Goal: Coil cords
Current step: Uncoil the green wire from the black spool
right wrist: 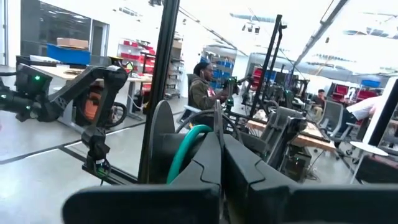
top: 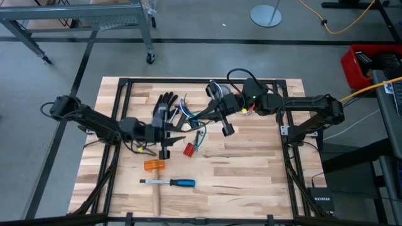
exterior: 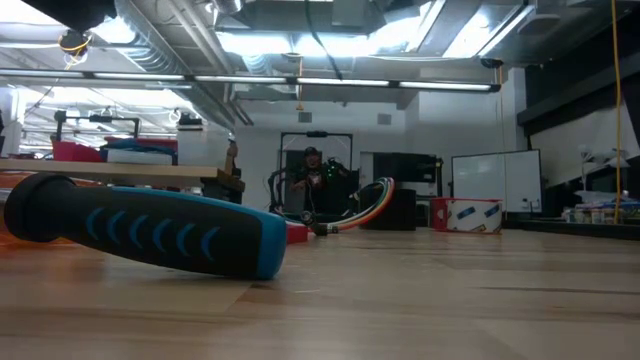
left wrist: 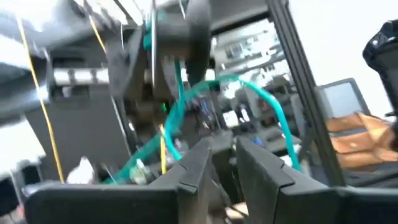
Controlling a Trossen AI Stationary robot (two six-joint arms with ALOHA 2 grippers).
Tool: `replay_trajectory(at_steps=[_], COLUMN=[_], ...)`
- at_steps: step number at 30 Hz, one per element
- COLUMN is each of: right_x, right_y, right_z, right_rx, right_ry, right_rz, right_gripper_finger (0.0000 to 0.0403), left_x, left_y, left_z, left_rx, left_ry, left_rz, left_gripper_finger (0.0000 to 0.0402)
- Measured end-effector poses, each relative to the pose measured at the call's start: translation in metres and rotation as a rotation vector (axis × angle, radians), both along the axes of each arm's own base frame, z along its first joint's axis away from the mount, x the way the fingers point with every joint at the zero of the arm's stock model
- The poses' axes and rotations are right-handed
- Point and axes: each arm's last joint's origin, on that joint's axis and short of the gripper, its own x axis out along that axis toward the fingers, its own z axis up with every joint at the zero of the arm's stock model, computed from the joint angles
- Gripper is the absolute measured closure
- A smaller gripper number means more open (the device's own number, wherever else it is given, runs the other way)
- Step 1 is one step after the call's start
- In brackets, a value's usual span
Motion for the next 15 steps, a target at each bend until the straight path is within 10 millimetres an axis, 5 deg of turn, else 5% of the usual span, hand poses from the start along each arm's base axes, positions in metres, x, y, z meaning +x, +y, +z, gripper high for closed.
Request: replay_trajectory(at_steps=[7, 15], right_x=[-0.001, 0.002], right_y=[0.001, 0.002], right_z=[0.0, -0.003], right_rx=[0.027, 0.03], right_ry=[0.024, 0.033], right_rz=[0.063, 0.069], right_gripper_finger=[0.0401, 0.0401], left_x=[0.001, 0.023], left_y=[0.002, 0.008], left_z=[0.004, 0.013], left_rx=[0.078, 0.044], left_ry=[-0.135, -0.035], left_rz=[0.066, 0.071], left_gripper_finger=[0.0348, 0.0325])
